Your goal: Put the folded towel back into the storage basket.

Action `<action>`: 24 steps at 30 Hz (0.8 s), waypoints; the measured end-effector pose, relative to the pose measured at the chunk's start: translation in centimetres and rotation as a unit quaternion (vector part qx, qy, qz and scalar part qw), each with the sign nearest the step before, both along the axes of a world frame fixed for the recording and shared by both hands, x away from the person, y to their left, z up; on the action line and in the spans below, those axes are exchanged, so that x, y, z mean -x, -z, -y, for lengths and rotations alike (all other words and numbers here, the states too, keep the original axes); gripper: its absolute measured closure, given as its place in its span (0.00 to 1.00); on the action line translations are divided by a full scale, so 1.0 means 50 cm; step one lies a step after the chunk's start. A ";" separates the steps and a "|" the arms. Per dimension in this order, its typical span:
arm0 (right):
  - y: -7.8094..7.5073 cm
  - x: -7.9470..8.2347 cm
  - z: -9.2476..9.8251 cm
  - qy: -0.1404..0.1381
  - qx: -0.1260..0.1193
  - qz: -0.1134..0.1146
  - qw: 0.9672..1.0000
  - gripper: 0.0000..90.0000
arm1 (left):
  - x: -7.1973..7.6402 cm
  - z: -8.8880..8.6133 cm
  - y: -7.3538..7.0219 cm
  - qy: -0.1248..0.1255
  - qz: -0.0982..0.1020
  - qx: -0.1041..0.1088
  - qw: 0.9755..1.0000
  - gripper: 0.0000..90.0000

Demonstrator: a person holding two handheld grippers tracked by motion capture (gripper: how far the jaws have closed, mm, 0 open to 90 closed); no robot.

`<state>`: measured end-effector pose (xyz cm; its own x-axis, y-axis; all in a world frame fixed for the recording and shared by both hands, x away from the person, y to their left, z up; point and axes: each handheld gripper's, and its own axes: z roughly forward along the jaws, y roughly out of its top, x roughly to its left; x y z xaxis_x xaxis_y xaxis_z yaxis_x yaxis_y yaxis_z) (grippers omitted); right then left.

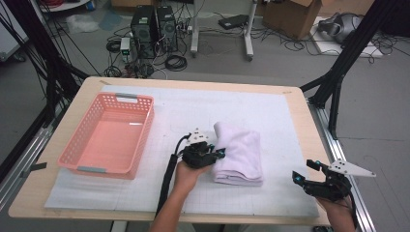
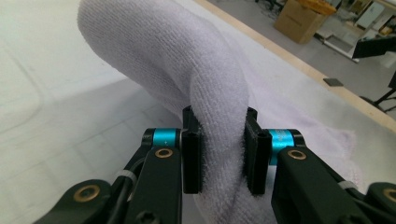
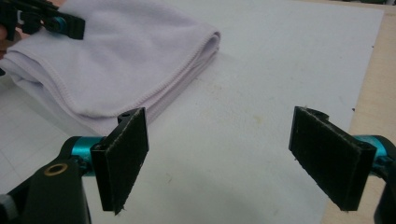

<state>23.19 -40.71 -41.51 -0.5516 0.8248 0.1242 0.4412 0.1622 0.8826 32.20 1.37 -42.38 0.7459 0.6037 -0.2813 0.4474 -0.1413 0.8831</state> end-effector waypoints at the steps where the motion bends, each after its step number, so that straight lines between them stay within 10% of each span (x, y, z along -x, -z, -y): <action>1: 0.000 0.000 -0.001 -0.001 0.001 0.000 1.000 0.21 | 0.002 -0.011 -0.003 -0.002 0.003 0.003 1.000 0.82; 24: -0.001 -0.004 -0.020 -0.006 -0.001 0.005 1.000 0.21 | 0.044 -0.141 -0.067 0.017 0.088 0.048 0.995 0.82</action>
